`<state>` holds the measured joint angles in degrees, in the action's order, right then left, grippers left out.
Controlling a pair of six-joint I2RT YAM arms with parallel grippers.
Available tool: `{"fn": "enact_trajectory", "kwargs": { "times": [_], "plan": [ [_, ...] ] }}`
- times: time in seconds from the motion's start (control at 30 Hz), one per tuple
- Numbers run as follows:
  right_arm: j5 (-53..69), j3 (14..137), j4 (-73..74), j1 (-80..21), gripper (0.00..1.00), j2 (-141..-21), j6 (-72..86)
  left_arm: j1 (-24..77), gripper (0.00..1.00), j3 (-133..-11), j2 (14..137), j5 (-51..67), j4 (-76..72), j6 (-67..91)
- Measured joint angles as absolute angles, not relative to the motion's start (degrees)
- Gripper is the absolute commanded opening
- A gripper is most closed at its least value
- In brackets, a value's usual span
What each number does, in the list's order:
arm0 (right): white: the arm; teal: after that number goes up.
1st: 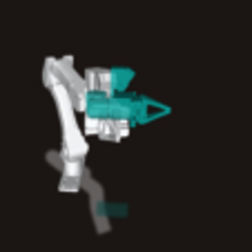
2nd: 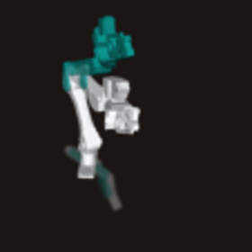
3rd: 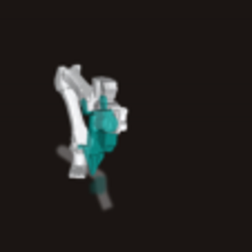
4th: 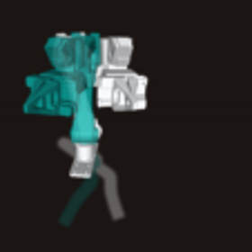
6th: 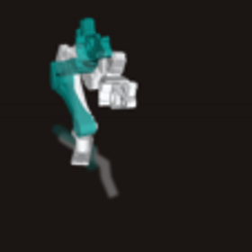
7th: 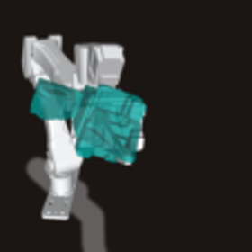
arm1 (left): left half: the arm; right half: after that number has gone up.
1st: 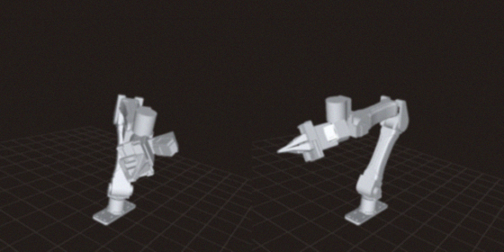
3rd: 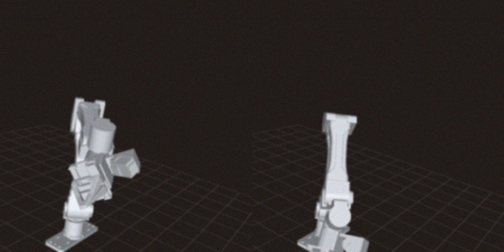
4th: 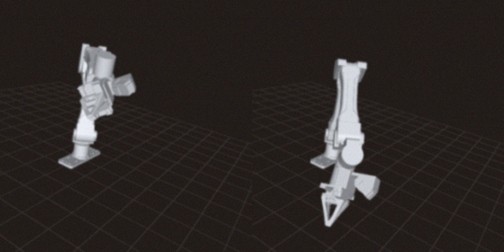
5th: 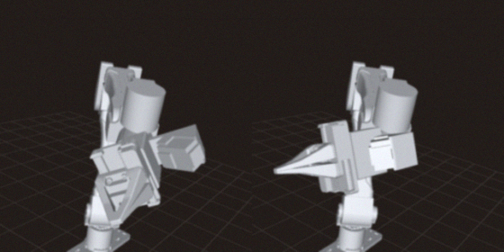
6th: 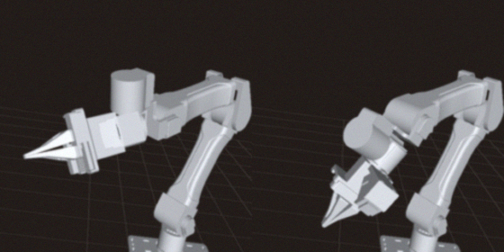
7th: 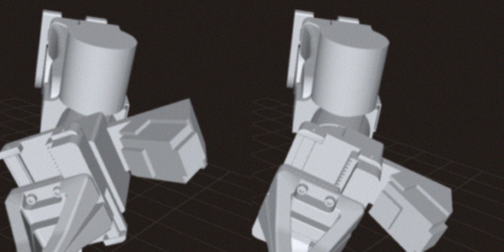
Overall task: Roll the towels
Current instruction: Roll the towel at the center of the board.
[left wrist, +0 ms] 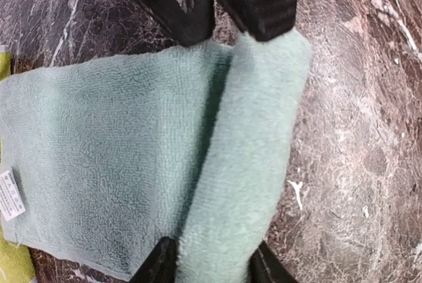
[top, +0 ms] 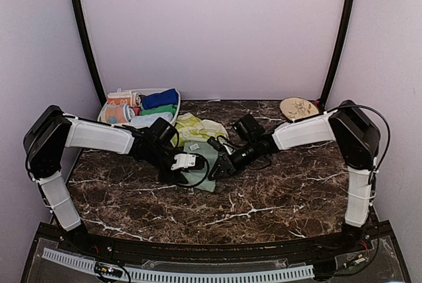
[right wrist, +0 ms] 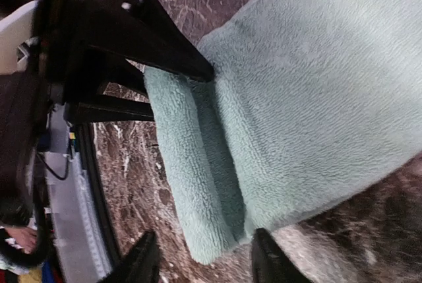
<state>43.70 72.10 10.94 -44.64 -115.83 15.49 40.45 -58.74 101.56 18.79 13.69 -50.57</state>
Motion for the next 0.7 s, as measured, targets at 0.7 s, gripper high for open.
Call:
{"fn": "enact_trajectory", "kwargs": {
  "times": [0.7],
  "plan": [
    [-7.94, 34.2, -19.79, -61.32, 0.83, -77.76, -9.47, 35.46, 0.0, -71.88, 112.6, 37.69, 37.41, -45.69]
  ]
}}
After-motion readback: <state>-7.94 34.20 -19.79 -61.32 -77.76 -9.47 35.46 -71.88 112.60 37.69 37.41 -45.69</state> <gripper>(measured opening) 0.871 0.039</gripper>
